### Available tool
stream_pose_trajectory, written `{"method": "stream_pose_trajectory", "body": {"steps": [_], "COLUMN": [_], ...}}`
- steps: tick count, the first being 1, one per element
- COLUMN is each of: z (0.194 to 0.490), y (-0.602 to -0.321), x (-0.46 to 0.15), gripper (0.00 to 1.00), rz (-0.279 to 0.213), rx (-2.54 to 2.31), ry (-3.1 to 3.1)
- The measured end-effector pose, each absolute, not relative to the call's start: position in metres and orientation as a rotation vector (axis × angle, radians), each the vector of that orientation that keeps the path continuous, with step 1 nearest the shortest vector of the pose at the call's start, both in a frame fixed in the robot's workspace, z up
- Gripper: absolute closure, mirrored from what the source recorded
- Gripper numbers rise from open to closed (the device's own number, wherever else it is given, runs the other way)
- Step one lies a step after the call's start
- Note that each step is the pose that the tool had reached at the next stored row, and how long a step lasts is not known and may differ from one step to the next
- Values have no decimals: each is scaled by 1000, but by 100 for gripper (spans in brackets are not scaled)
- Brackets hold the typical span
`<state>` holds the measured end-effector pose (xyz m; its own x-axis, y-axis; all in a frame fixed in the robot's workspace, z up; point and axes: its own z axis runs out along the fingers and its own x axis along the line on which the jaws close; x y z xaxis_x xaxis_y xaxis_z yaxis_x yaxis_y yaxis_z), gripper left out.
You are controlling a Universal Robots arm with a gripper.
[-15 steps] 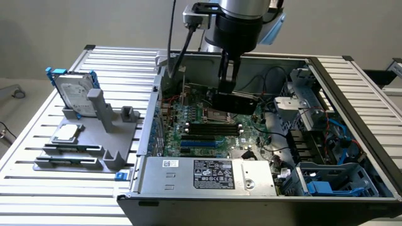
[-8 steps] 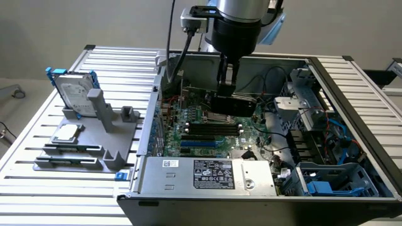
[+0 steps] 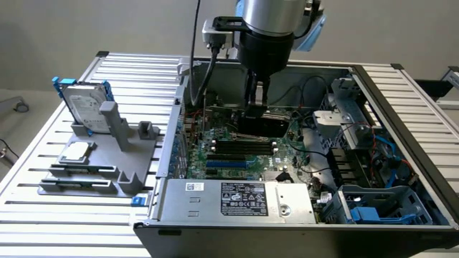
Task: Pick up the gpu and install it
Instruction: 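Insert the gpu into the slot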
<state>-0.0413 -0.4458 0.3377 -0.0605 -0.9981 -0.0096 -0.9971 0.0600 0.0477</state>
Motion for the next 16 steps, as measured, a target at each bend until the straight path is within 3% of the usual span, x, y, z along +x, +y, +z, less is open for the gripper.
{"method": "stream_pose_trajectory", "body": {"steps": [16], "z": [326], "y": [-459], "x": [-60], "gripper": [74], "rz": [-76], "rx": [2217], "ry": [-2203]}}
